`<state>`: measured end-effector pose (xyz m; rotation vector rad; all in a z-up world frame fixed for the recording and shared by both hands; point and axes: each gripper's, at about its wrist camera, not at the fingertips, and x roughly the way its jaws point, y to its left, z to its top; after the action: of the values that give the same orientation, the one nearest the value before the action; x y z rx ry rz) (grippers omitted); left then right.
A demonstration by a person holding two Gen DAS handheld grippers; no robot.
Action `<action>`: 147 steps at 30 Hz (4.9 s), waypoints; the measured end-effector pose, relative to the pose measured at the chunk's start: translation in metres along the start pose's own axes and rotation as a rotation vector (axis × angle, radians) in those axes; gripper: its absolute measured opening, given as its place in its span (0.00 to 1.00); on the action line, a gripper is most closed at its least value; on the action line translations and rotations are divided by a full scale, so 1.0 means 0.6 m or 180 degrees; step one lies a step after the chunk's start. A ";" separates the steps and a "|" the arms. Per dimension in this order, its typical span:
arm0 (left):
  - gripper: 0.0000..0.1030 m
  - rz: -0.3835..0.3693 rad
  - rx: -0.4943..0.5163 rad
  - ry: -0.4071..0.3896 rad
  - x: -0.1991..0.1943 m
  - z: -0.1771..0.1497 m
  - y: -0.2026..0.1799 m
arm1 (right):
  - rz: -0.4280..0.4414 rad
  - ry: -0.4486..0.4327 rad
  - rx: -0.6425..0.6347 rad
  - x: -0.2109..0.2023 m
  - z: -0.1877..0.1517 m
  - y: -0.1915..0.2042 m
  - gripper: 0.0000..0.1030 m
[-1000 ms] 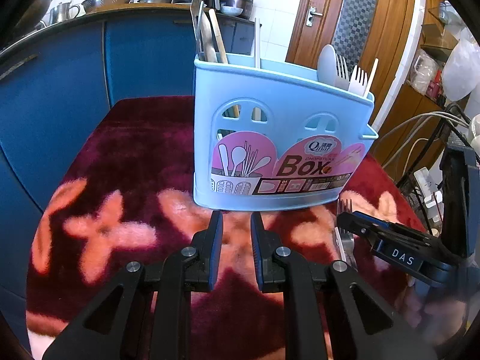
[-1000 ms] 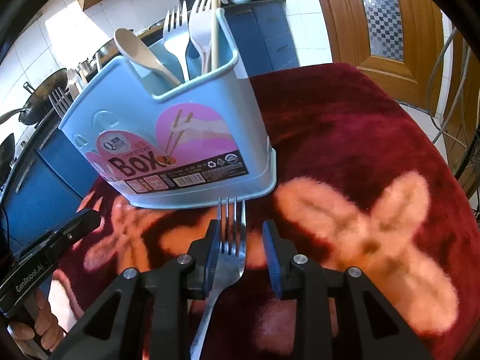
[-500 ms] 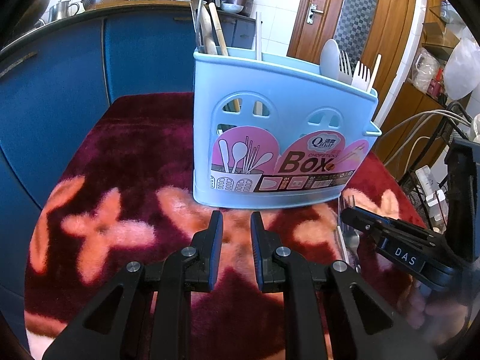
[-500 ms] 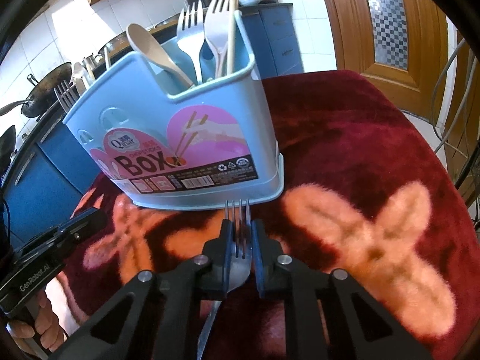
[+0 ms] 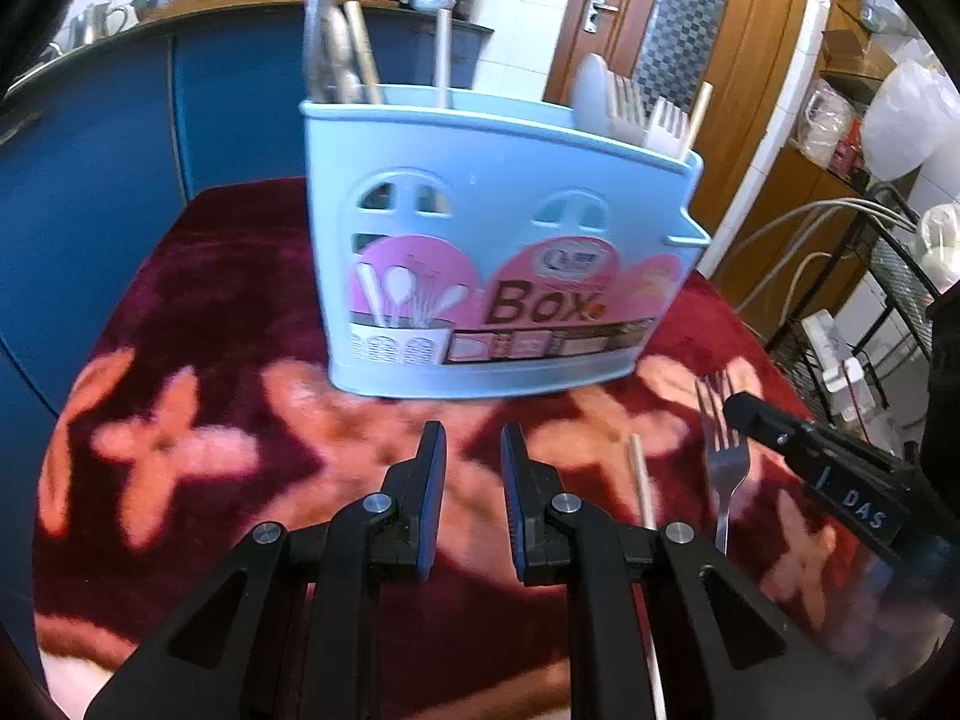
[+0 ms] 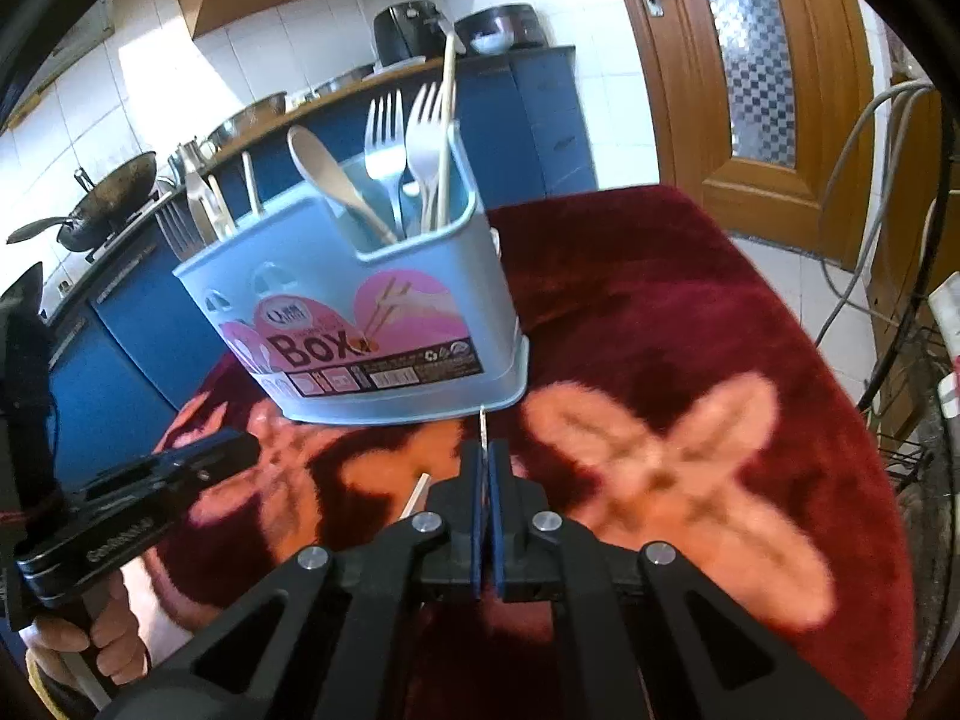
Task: Organize utensils
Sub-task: 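Close the right tool on a silver fork lying by the holder, then grasp a wooden chopstick with the left tool while the right tool lifts the fork, then carry the chopstick and fork up over the blue holder with both tools, then lower the chopstick and fork into the holder and open both tools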
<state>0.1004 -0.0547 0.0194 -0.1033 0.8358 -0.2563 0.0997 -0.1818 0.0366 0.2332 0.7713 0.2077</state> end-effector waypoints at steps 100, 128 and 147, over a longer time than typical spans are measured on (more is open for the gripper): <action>0.02 0.0048 0.0080 -0.1818 -0.254 0.296 0.004 | -0.0574 -0.1521 -0.0694 -0.182 0.194 0.102 0.04; 0.02 0.0196 -0.0023 -0.1654 -0.064 0.291 0.048 | -0.0867 -0.1434 -0.1094 -0.028 0.229 0.124 0.04; 0.02 0.0307 0.0068 -0.1550 -0.027 0.241 0.052 | -0.0497 -0.1181 -0.0958 0.011 0.198 0.112 0.05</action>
<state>0.2036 -0.0216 0.1217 -0.0995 0.3526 -0.1396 0.1818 -0.1316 0.1335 -0.0745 0.3799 0.1249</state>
